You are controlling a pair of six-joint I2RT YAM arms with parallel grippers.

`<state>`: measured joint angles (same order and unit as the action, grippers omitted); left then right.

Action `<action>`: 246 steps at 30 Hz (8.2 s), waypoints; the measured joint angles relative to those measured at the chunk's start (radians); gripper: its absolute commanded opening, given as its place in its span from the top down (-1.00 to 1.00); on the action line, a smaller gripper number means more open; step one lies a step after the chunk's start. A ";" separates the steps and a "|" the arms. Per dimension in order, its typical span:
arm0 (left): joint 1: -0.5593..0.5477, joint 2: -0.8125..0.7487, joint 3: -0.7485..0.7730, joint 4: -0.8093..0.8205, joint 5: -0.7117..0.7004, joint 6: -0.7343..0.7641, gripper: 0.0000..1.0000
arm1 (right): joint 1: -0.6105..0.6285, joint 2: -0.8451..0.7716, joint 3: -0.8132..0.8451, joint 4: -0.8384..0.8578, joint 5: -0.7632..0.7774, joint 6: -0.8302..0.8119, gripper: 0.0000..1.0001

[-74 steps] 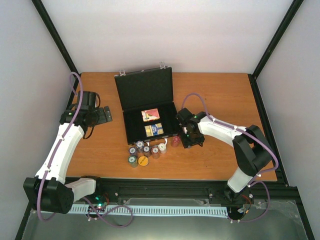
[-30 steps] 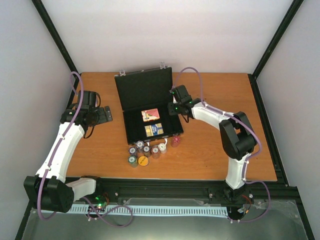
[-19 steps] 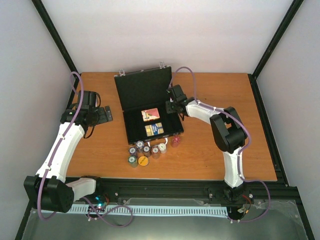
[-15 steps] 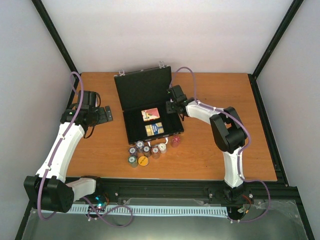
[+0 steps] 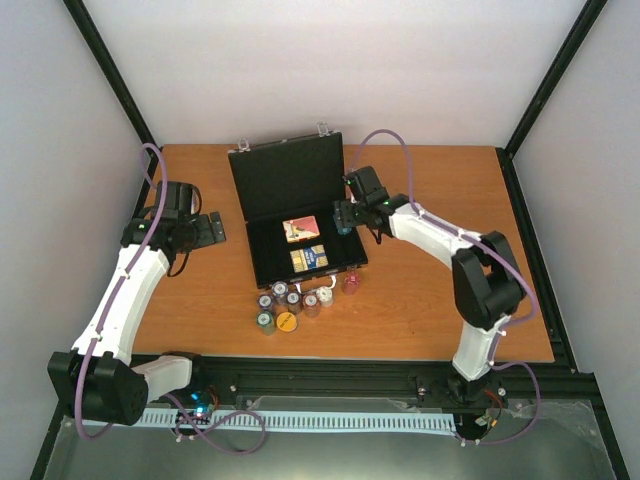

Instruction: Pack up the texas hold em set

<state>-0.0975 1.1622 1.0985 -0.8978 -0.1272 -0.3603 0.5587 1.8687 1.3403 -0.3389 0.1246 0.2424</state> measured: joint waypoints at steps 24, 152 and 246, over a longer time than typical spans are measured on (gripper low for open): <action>0.000 0.000 -0.001 0.000 -0.002 0.000 -0.99 | 0.222 -0.185 -0.263 -0.386 -0.098 0.032 -0.61; 0.000 -0.034 -0.075 -0.001 -0.003 0.002 -0.99 | 0.414 -0.219 -0.084 -0.453 -0.268 -0.290 -0.41; 0.000 0.023 -0.097 0.024 -0.026 0.005 -0.99 | 0.025 0.173 0.145 0.150 0.010 -0.234 0.74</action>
<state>-0.0975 1.1847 1.0016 -0.8742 -0.1535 -0.3550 0.5835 2.0415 1.4853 -0.1894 0.1349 0.0086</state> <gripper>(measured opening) 0.997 0.409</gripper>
